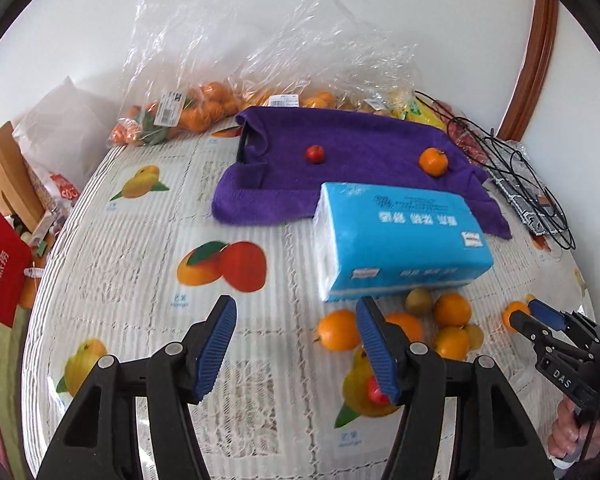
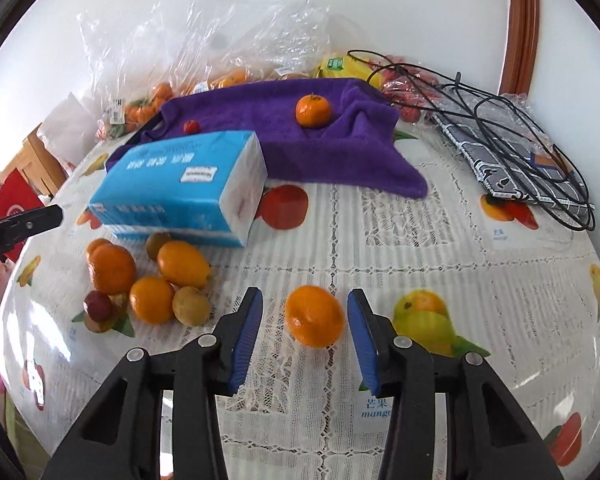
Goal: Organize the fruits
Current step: 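Withdraw both grippers from the towel back toward the loose fruit, then grasp an orange with the right gripper while the left gripper grasps another orange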
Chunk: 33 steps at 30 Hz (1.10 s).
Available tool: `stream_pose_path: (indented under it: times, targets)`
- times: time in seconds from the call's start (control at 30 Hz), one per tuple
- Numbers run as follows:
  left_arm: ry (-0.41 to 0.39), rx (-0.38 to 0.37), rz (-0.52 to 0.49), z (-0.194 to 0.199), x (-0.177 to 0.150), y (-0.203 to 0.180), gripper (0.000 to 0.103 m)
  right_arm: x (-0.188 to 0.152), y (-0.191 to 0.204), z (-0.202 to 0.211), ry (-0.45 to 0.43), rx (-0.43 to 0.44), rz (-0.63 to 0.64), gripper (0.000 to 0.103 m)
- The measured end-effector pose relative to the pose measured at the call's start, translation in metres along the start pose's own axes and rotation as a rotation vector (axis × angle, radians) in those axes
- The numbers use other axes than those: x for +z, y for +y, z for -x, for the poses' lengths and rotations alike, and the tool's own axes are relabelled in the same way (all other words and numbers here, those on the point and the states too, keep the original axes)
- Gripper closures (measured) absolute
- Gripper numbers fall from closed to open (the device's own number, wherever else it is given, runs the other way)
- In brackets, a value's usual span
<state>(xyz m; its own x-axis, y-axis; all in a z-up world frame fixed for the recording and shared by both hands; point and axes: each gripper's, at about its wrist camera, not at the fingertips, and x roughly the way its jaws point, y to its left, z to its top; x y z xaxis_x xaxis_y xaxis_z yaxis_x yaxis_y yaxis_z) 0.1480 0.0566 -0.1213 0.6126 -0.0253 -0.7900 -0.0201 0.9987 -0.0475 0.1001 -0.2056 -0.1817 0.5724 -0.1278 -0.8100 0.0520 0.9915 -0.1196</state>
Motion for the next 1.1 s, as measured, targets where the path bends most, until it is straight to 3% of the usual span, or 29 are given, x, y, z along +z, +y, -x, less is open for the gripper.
stream_pose_path:
  times: [0.17, 0.2, 0.33, 0.67, 0.9, 1.1]
  targets:
    - [0.02, 0.011, 0.019, -0.002, -0.008, 0.014, 0.043, -0.005, 0.0, -0.012, 0.016, 0.002, -0.011, 0.064]
    - [0.022, 0.006, 0.018, -0.003, -0.009, 0.015, 0.043, -0.005, 0.002, -0.012, 0.011, -0.002, -0.008, 0.069]
    - [0.03, -0.042, -0.003, -0.009, -0.01, 0.009, 0.043, -0.006, 0.005, -0.012, 0.001, -0.014, -0.002, 0.07]
    - [0.07, -0.043, -0.054, -0.035, -0.014, -0.007, 0.043, -0.008, 0.007, -0.004, -0.002, -0.009, -0.018, 0.07]
    - [0.083, -0.118, -0.049, -0.043, -0.013, -0.009, 0.045, 0.0, 0.005, -0.001, -0.021, -0.013, -0.043, 0.072]
    - [0.092, -0.116, -0.087, -0.052, -0.013, -0.019, 0.048, 0.005, 0.005, -0.001, -0.026, -0.005, -0.052, 0.075]
